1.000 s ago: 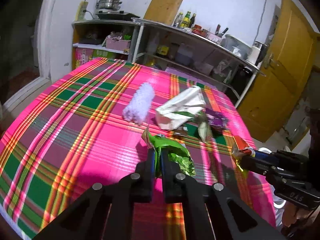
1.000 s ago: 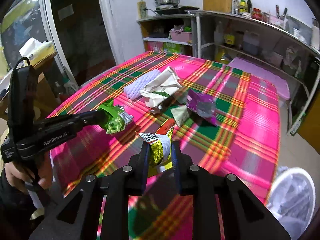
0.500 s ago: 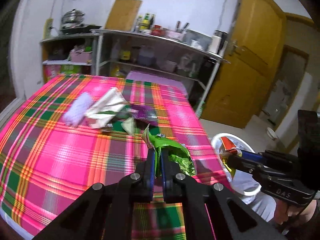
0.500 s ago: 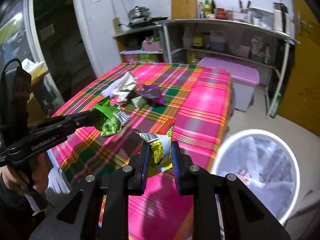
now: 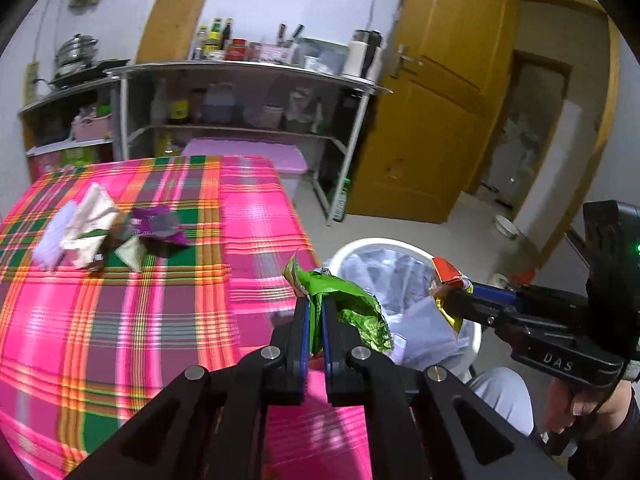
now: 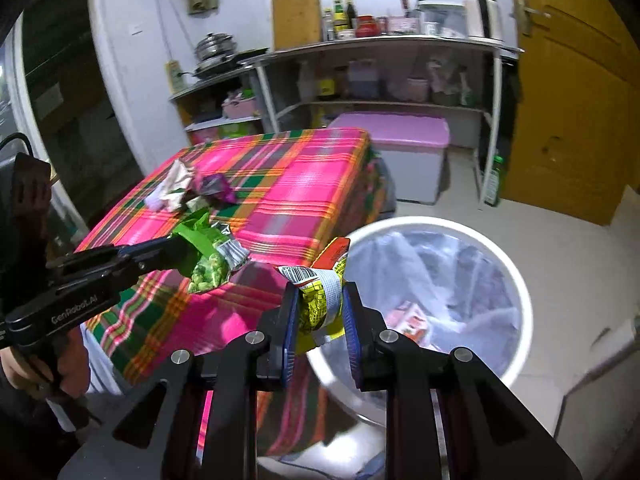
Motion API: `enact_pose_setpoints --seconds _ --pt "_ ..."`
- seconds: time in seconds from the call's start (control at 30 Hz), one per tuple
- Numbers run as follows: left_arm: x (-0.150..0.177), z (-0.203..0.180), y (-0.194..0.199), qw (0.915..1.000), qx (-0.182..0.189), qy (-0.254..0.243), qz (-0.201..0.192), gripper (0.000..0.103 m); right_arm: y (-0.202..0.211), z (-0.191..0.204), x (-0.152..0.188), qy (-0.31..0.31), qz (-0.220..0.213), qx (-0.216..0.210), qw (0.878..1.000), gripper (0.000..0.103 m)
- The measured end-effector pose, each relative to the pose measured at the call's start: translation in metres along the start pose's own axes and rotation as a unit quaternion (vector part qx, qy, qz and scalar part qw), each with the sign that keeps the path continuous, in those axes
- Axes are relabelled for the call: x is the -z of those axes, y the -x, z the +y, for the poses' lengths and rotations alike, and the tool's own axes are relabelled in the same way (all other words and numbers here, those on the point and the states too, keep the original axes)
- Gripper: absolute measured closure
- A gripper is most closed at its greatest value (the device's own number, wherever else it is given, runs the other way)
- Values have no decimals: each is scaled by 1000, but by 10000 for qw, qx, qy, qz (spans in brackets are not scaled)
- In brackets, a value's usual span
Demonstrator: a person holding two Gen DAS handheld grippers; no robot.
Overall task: Collect trash
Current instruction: 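Carry both snack bags over the bin and open both tools to drop them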
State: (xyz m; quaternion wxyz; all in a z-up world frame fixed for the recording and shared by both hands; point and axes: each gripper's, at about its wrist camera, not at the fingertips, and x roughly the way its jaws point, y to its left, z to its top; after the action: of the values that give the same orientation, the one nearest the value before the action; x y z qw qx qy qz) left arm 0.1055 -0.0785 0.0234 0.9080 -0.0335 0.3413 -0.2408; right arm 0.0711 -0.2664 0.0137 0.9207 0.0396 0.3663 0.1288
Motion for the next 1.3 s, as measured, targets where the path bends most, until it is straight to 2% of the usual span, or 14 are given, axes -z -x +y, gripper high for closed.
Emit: enact_pose_setpoints --seconds 0.37,0.8,0.87,0.9,0.97,1.03,1.3 --pt "0 -36 -38 9985 361 -310 273 98 1 -41 14 -406 96 303 9987 81" --pt "2 -57 -88 9962 413 -456 616 96 -20 -71 28 -745 461 515 9948 80" --pt "4 -57 -92 9959 415 -449 672 93 -23 -75 30 -753 511 527 9945 78" --pt "4 -56 -94 9958 430 -424 694 91 -25 -75 31 -763 521 530 9943 74" --pt "5 -55 -96 9956 466 -383 724 77 -25 -77 31 -784 517 536 9941 65" --pt "5 -54 -97 9955 505 -338 729 72 -25 -77 30 -792 502 527 9942 63" --pt "2 -50 -84 9963 569 -249 587 72 -14 -68 26 -713 364 457 9957 63"
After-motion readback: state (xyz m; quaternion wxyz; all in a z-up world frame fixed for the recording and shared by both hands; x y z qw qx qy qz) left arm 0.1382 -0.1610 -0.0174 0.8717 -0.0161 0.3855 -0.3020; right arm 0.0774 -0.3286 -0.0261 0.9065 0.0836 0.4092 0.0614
